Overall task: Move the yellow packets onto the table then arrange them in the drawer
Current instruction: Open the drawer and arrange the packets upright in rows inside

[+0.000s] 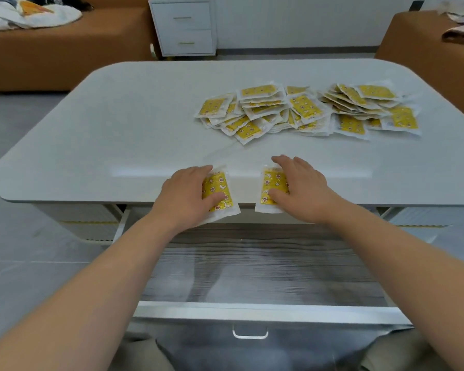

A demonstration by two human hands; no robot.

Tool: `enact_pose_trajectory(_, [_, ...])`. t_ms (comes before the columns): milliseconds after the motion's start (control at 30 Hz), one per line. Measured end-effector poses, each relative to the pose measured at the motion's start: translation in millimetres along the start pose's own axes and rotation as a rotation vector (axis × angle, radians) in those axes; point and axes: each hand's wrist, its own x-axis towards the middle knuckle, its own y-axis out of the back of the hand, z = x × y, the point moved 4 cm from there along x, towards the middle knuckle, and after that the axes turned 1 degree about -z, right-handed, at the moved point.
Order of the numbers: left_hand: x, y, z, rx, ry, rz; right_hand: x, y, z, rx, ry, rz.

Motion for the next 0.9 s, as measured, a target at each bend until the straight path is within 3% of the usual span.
enact_pose_trajectory(200, [-0.7,6.7,1.6,0.034,0.03,0.023,1.2,1.6,-0.2,0.079,0.009,0.066])
enact_pose_trajectory(400, [-8.4,17.2,7.9,-0.03,-0.078,0.007,-3.5,6.5,-15.4,0.232,-0.002,0.167])
enact_pose_trajectory(467, [-15.1,25.3,2.0,-0.088,-0.07,-0.092,-6.2,6.2,-24.6,0.238,0.003,0.191])
enact_pose_trajectory(533, [-25.8,32.8,-7.5,-0.114,-0.046,-0.317,-11.7,4.4,-36.1,0.258,0.068,0.205])
enact_pose_trajectory(600, [-36.6,31.3,-18.1,0.018,-0.044,-0.551,-20.8,-1.5,-51.3,0.275,0.194,0.188])
enact_pose_trajectory(700, [-44.8,4.4,-35.6,0.299,-0.014,-0.79,-38.2,-20.8,-75.9,0.04,0.479,0.137])
enact_pose_trajectory(767, [-45.4,-18.7,-47.6,0.38,0.025,-0.872,-45.4,-40.9,-82.2,-0.074,0.572,0.045])
enact_pose_trajectory(900, [-46.0,-47.8,-72.3,0.385,0.089,-0.872,-47.3,-72.5,-79.7,-0.036,0.531,-0.067])
